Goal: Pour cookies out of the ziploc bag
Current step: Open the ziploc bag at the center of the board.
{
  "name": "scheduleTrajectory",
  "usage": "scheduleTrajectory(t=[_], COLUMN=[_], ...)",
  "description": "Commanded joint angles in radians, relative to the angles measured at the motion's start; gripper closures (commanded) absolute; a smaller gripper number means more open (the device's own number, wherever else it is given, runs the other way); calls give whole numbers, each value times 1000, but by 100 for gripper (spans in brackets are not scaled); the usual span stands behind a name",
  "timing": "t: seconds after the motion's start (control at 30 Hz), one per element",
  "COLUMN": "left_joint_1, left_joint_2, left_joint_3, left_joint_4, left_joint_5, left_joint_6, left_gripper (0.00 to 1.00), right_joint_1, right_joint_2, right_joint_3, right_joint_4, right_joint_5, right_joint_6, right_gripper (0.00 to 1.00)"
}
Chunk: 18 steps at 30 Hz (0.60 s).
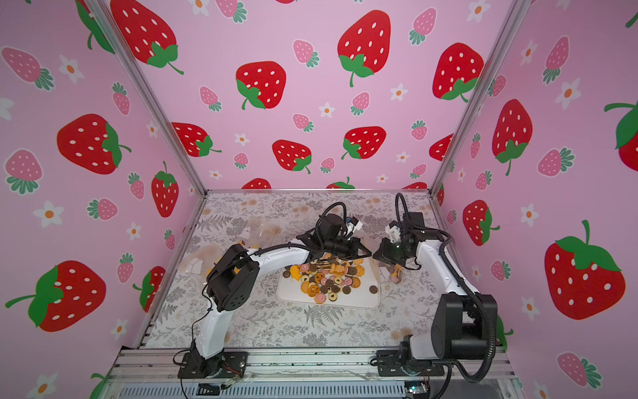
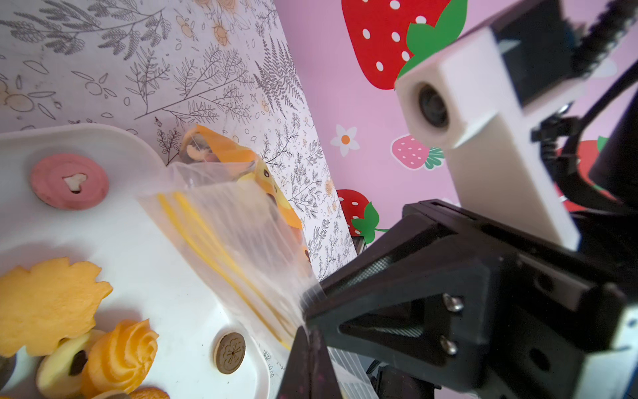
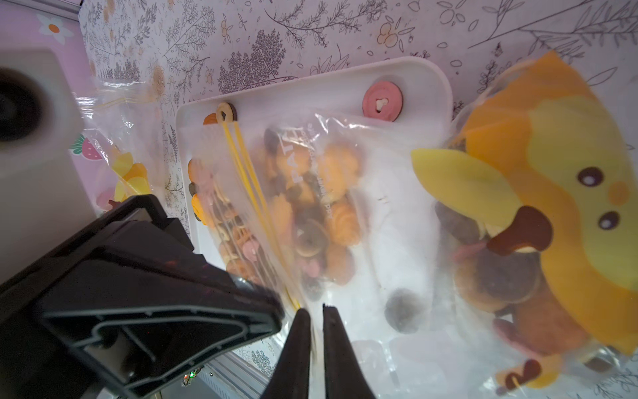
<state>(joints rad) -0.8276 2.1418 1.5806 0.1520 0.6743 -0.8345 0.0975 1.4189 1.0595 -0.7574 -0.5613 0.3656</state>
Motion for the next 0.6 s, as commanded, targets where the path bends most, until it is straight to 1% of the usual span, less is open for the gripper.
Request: scheduleTrajectory(t=[0.0, 0.07, 0.2, 0.33, 0.57], left_joint_1=[1, 1, 2, 1, 2], left_joint_2=[-43, -43, -42, -49, -59], left_joint_3=[-1, 1, 0, -10, -13], left_joint_4=[11, 8, 1, -3, -43], left_joint_5=[24, 25, 25, 24, 16], left_joint_6=[10, 13, 14, 17, 36], left_gripper=[100, 100, 100, 100, 100], right_joint_1=[8, 10, 11, 11, 24], right_joint_2=[9, 9, 8, -4, -35], right_joint_3=[19, 19, 21, 26, 33], right_joint_4=[-6, -5, -2, -6, -20], right_joint_5=[8, 9, 9, 28, 130], right_joint_6=[-14, -14, -13, -14, -30], right_gripper=[88, 91, 100, 100, 100])
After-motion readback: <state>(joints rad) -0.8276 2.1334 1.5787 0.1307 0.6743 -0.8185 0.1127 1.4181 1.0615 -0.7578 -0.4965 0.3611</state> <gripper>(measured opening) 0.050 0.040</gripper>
